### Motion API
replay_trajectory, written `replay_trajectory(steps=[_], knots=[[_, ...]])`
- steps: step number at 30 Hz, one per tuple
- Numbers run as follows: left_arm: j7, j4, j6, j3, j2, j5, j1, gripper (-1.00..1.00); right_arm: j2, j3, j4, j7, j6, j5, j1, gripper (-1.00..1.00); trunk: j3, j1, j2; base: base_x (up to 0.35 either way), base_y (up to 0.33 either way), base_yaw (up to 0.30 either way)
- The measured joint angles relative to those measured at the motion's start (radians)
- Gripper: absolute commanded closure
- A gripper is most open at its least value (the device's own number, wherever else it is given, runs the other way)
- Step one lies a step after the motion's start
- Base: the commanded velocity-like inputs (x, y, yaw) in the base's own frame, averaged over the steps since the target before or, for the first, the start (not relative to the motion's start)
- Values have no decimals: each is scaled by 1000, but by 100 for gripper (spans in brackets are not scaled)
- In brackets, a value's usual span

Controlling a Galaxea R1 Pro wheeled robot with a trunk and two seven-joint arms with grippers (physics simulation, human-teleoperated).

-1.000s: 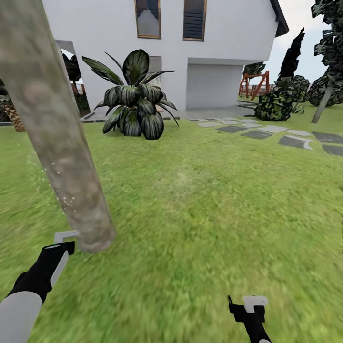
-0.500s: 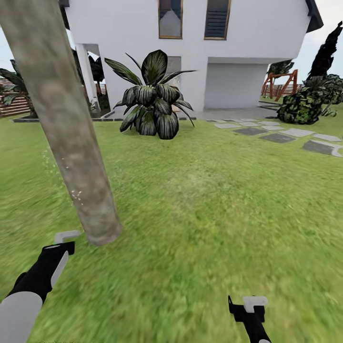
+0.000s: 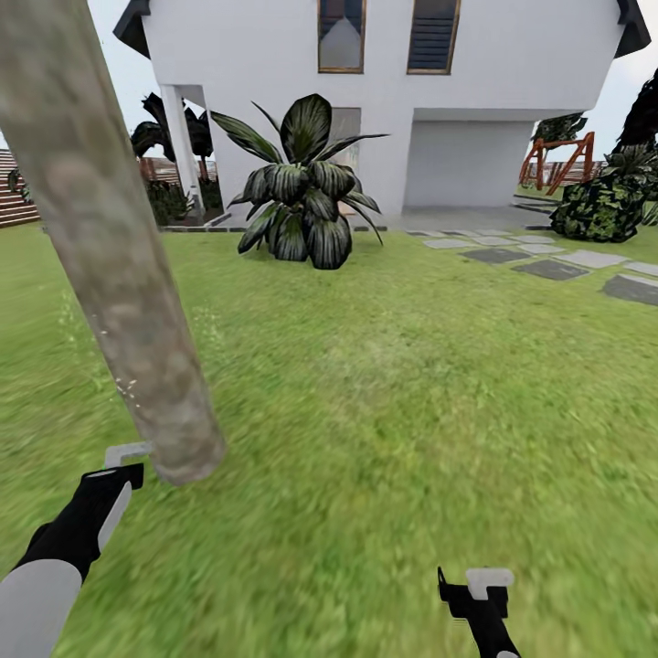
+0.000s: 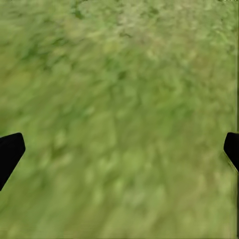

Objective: In the garden, pick up the pesticide atomizer on the floor and spray pesticide onto both trees until each tree trunk is fully covered.

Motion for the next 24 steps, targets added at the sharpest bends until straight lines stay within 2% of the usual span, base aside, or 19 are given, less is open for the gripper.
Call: replay_trajectory(steps=[12, 24], knots=[[0, 0, -1, 0, 0, 1, 0, 100, 0, 0, 0, 0, 0, 0, 0, -100, 0, 0, 0, 135, -248, 13], [0, -2, 0, 0, 1, 0, 0, 100, 0, 0, 0, -1, 0, 0, 0, -100, 0, 0, 0, 7, -272, 264]])
